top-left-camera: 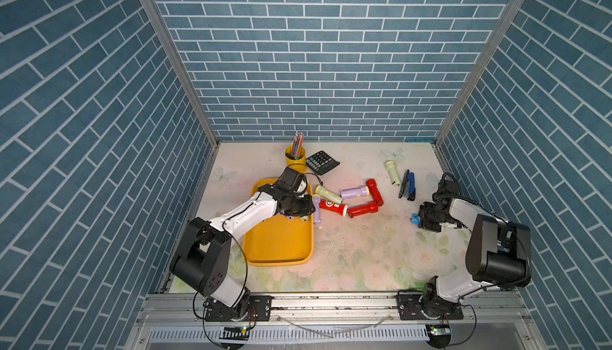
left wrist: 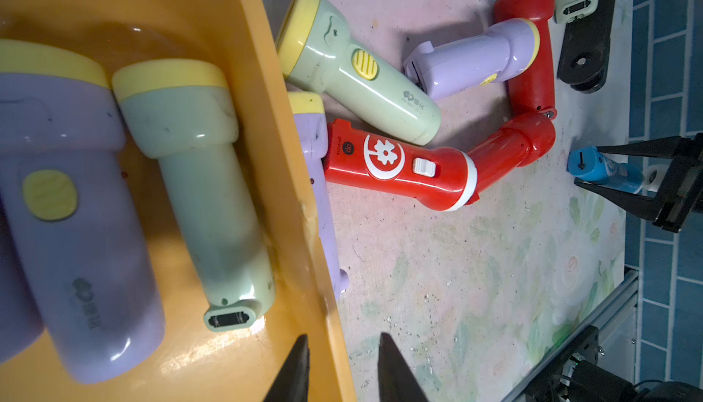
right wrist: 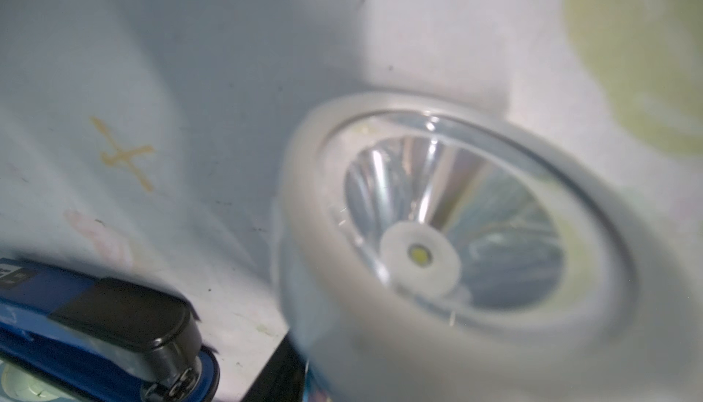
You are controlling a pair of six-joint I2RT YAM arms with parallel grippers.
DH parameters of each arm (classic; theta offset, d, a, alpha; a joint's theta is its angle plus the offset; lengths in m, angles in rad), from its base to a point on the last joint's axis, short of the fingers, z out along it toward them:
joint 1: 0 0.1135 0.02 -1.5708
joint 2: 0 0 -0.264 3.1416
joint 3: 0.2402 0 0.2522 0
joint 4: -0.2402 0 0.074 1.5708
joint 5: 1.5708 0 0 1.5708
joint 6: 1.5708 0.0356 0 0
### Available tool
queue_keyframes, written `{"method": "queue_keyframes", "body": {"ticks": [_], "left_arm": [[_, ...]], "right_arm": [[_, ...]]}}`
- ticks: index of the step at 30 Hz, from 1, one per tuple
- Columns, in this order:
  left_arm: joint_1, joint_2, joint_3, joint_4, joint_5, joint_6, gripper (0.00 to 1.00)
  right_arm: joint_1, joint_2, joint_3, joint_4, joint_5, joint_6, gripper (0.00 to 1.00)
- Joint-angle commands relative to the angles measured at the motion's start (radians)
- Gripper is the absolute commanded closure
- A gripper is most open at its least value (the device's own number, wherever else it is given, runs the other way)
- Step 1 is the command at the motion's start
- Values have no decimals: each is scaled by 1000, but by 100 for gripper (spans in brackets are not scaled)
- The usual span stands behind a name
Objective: Put the flashlights into the storage boxes
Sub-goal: Pick up the flashlight from the center of the board.
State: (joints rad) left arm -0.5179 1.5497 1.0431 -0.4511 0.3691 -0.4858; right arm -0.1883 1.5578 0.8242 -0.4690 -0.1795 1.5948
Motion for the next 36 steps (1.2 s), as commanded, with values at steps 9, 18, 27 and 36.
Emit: {"method": "queue_keyframes", "body": {"ticks": [9, 18, 27, 36], "left_arm": [[-8, -36, 35, -23, 21, 7, 68], [-7, -119, -50, 159, 126, -73, 64], [-9, -240, -188, 545, 261, -178, 59], [-16, -270, -232, 765, 348, -203, 54]], "right_arm": [[93, -171, -26, 4, 42, -121, 66], [328, -285, -1, 225, 2, -436, 68], [529, -348, -50, 553, -131, -727, 80], [619, -356, -37, 645, -411, -977, 92]]}}
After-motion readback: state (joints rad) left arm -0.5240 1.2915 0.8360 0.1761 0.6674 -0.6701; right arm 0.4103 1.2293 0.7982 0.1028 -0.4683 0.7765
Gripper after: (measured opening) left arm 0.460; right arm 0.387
